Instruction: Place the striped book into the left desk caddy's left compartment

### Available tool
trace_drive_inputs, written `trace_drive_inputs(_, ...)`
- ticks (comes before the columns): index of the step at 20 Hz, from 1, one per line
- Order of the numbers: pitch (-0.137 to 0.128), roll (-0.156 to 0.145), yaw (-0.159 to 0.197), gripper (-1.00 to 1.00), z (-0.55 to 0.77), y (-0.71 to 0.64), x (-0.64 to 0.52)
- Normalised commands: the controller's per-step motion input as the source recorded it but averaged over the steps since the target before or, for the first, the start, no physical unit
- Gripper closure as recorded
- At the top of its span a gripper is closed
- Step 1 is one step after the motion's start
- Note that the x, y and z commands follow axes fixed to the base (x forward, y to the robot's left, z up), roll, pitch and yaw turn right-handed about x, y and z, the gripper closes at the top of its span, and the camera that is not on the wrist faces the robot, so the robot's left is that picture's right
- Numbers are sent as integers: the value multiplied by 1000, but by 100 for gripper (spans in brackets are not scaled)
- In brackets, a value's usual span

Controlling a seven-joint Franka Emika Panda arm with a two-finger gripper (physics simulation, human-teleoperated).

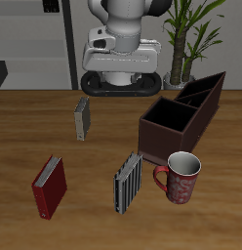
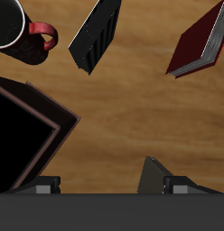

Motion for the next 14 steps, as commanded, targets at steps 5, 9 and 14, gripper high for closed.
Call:
trace_drive_inputs(5,8,15,-10,-100,-71,20,71)
trace_drive_inputs(9,2,5,-5,-100,45,-100,229)
trace_drive_inputs(14,-7,-16,-7,-100,108,-152,304)
